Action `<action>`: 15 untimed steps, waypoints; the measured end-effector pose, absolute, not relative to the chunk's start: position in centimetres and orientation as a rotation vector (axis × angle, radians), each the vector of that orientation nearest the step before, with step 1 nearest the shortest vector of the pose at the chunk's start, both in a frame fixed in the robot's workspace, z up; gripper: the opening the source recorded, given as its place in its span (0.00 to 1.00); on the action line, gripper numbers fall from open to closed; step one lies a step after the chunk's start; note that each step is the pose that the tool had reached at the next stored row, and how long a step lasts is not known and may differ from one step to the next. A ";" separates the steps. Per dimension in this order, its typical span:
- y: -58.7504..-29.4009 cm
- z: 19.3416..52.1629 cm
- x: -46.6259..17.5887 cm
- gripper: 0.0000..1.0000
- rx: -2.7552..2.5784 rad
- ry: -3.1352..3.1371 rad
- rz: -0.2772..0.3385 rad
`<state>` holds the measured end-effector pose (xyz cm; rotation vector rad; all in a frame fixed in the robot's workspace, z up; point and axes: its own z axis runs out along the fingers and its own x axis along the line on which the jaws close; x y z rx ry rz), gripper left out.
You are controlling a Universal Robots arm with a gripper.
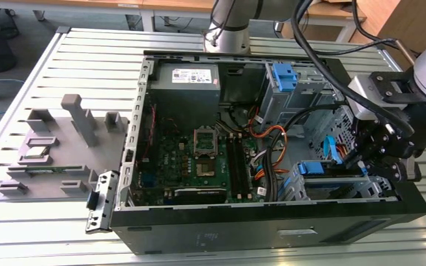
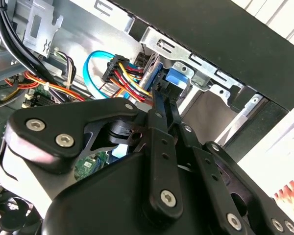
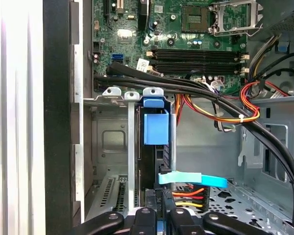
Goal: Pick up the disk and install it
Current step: 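Insert the second disk wire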
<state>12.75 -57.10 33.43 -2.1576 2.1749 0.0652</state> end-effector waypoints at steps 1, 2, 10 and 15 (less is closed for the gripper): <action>-57.1 33.4 12.8 0.17 -2.155 2.172 0.071; -57.1 33.4 12.8 0.17 -2.151 2.169 0.078; -57.1 33.4 12.8 0.17 -2.139 2.160 0.100; -57.2 33.2 12.8 0.17 -2.137 2.161 0.100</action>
